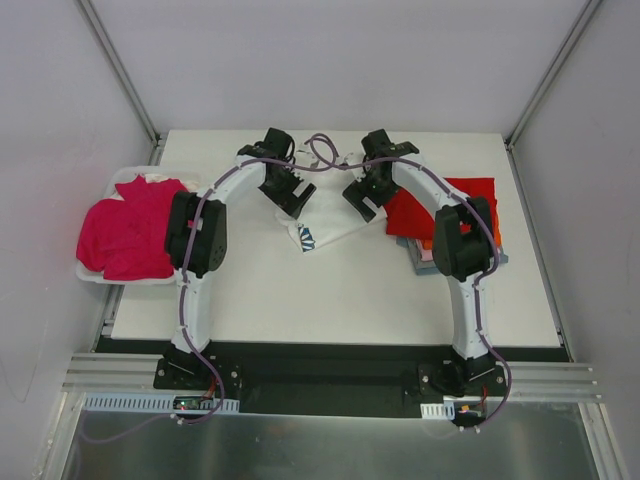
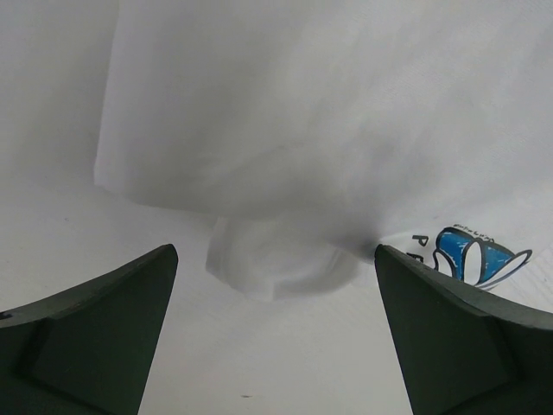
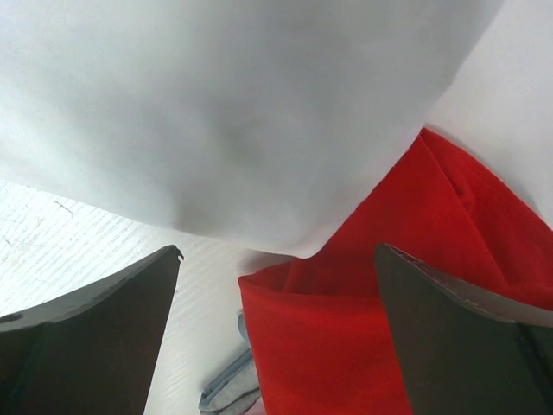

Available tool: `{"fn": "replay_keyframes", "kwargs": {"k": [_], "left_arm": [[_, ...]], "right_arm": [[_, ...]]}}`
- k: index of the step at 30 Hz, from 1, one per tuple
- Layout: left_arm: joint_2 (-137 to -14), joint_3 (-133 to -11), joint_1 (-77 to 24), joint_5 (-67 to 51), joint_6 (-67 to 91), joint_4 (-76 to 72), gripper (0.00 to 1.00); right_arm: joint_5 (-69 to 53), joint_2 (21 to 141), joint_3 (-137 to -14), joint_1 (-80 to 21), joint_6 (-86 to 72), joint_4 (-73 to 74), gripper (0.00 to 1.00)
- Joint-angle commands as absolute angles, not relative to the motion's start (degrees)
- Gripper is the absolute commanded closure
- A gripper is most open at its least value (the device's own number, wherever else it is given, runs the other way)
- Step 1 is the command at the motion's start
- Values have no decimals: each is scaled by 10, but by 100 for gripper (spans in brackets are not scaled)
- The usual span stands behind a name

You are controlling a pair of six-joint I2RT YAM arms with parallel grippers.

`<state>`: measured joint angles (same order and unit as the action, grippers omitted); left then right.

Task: Fold and stack the t-shirts
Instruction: Put the neatly folded tshirt into the corner of the board with the right arm

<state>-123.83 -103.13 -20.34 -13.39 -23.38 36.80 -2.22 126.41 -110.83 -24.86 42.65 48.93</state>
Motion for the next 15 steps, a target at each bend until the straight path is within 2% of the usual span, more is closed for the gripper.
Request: {"fn": "replay_keyframes", "kwargs": {"k": [1,15], "left_arm": [[-1247,-1042,-220,-161,-237,371,1],[-1279,-1078,-240,-132,-232,375,1]], "right_arm": [[-44,1271,-1107,-258,459,490,0],[-87,1296,-1119,-241,490,510,0]]}}
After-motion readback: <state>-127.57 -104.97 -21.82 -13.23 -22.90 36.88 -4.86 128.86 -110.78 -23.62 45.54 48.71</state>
